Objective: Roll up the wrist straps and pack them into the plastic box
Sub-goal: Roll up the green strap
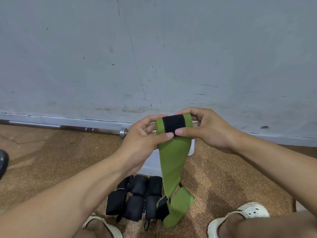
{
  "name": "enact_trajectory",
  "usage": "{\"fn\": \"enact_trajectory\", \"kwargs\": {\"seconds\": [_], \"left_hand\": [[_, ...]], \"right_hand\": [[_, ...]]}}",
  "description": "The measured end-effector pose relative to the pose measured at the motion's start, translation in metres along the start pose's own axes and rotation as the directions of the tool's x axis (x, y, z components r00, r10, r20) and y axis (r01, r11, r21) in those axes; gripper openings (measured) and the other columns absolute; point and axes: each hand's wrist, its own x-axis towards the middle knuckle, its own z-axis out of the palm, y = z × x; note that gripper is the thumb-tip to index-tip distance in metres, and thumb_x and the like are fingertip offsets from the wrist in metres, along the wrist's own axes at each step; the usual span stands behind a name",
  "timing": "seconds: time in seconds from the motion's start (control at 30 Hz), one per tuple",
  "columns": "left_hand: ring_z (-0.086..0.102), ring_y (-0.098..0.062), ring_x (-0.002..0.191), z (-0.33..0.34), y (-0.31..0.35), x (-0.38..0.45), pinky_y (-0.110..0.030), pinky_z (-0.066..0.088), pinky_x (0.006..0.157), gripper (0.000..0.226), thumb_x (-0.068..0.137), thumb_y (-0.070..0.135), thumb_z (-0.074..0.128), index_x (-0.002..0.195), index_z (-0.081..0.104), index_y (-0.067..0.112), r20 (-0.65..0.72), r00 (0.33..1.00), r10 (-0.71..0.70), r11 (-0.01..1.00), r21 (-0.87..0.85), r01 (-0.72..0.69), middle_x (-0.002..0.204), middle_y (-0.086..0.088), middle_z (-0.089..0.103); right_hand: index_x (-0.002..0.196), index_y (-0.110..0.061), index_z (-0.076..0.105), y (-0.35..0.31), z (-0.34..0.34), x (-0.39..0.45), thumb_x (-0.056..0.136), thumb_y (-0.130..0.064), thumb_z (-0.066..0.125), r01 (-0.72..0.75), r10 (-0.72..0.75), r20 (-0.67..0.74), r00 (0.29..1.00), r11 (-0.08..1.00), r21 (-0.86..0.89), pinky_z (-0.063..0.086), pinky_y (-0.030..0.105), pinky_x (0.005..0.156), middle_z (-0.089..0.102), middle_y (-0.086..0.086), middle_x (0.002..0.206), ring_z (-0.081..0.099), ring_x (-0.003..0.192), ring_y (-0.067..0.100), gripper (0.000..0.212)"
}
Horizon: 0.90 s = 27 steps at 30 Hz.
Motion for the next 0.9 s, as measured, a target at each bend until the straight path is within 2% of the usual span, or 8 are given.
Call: {"fn": "enact_trajectory", "kwargs": {"seconds": [0.1, 0.23, 0.33, 0.5, 0.6, 0.67, 0.77, 0.9], "left_hand": [[0.074, -0.031, 0.104, 0.001, -0.001, 0.001, -0.043, 0.061, 0.088, 0.045, 0.082, 0.008, 0.075, 0.125, 0.064, 0.009, 0.006, 0.999, -0.052, 0.998, -0.039, 0.052, 0.117, -0.015, 0.075], [0.072, -0.03, 0.107, 0.005, 0.003, 0.0, -0.043, 0.06, 0.091, 0.051, 0.083, 0.037, 0.068, 0.128, 0.067, 0.013, 0.059, 0.988, -0.142, 0.986, -0.076, 0.146, 0.121, -0.017, 0.073], [0.071, -0.029, 0.112, 0.006, 0.003, 0.0, -0.045, 0.057, 0.096, 0.049, 0.087, 0.048, 0.06, 0.126, 0.07, 0.02, 0.085, 0.978, -0.189, 0.978, -0.078, 0.196, 0.121, -0.013, 0.074], [0.07, -0.027, 0.112, -0.001, 0.002, 0.003, -0.04, 0.059, 0.093, 0.052, 0.082, 0.03, 0.066, 0.131, 0.066, 0.009, 0.052, 0.985, -0.165, 0.976, -0.135, 0.171, 0.124, -0.017, 0.072], [0.071, -0.027, 0.107, -0.006, 0.002, 0.005, -0.036, 0.059, 0.09, 0.054, 0.076, 0.011, 0.073, 0.129, 0.064, 0.008, 0.021, 0.991, -0.133, 0.979, -0.152, 0.135, 0.119, -0.016, 0.074], [0.071, -0.03, 0.109, -0.007, 0.003, 0.006, -0.038, 0.057, 0.093, 0.051, 0.079, -0.001, 0.072, 0.128, 0.063, 0.011, 0.027, 0.993, -0.113, 0.983, -0.14, 0.116, 0.118, -0.016, 0.074], [0.071, -0.031, 0.112, -0.007, 0.003, 0.006, -0.039, 0.058, 0.093, 0.059, 0.074, -0.003, 0.073, 0.13, 0.062, 0.013, 0.056, 0.995, -0.082, 0.988, -0.126, 0.089, 0.119, -0.015, 0.074], [0.071, -0.029, 0.111, -0.006, 0.0, 0.006, -0.035, 0.061, 0.087, 0.06, 0.078, -0.008, 0.07, 0.134, 0.06, 0.014, 0.093, 0.993, -0.075, 0.984, -0.152, 0.089, 0.123, -0.015, 0.072]], "right_hand": [[0.112, -0.016, 0.071, -0.002, 0.002, 0.001, 0.071, -0.017, 0.085, 0.067, -0.066, -0.064, 0.996, 0.998, 0.01, 0.063, 0.044, 0.087, 0.074, 0.002, 0.116, 0.077, 0.093, 0.031, 0.043], [0.107, -0.012, 0.07, -0.005, 0.005, 0.0, 0.078, 0.006, 0.081, 0.152, -0.146, -0.099, 0.984, 0.987, 0.056, 0.064, 0.037, 0.081, 0.076, 0.005, 0.112, 0.078, 0.089, 0.027, 0.036], [0.104, -0.013, 0.072, -0.002, 0.007, -0.001, 0.078, 0.009, 0.081, 0.181, -0.178, -0.102, 0.979, 0.983, 0.025, 0.063, 0.037, 0.086, 0.077, 0.007, 0.104, 0.077, 0.092, 0.025, 0.035], [0.101, -0.019, 0.077, -0.002, 0.006, 0.0, 0.075, -0.01, 0.088, 0.189, -0.198, -0.089, 0.976, 0.977, -0.095, 0.054, 0.041, 0.102, 0.077, -0.001, 0.108, 0.072, 0.105, 0.019, 0.03], [0.095, -0.022, 0.08, -0.003, 0.002, 0.0, 0.069, -0.032, 0.083, 0.114, -0.116, -0.082, 0.99, 0.993, -0.028, 0.056, 0.038, 0.097, 0.075, -0.006, 0.117, 0.071, 0.107, 0.02, 0.028], [0.106, -0.023, 0.079, -0.003, 0.0, 0.001, 0.071, -0.032, 0.081, 0.067, -0.064, -0.069, 0.996, 0.997, 0.049, 0.059, 0.037, 0.091, 0.074, 0.0, 0.119, 0.074, 0.104, 0.026, 0.035], [0.125, -0.023, 0.07, 0.001, -0.002, 0.002, 0.074, -0.031, 0.08, -0.03, 0.027, 0.029, 0.999, 0.993, 0.114, 0.055, 0.054, 0.101, 0.072, 0.002, 0.126, 0.072, 0.112, 0.028, 0.053], [0.126, -0.017, 0.07, 0.007, 0.001, 0.0, 0.079, -0.032, 0.077, -0.08, 0.067, 0.124, 0.99, 0.992, 0.099, 0.05, 0.06, 0.105, 0.074, 0.007, 0.124, 0.07, 0.116, 0.034, 0.05]]}}
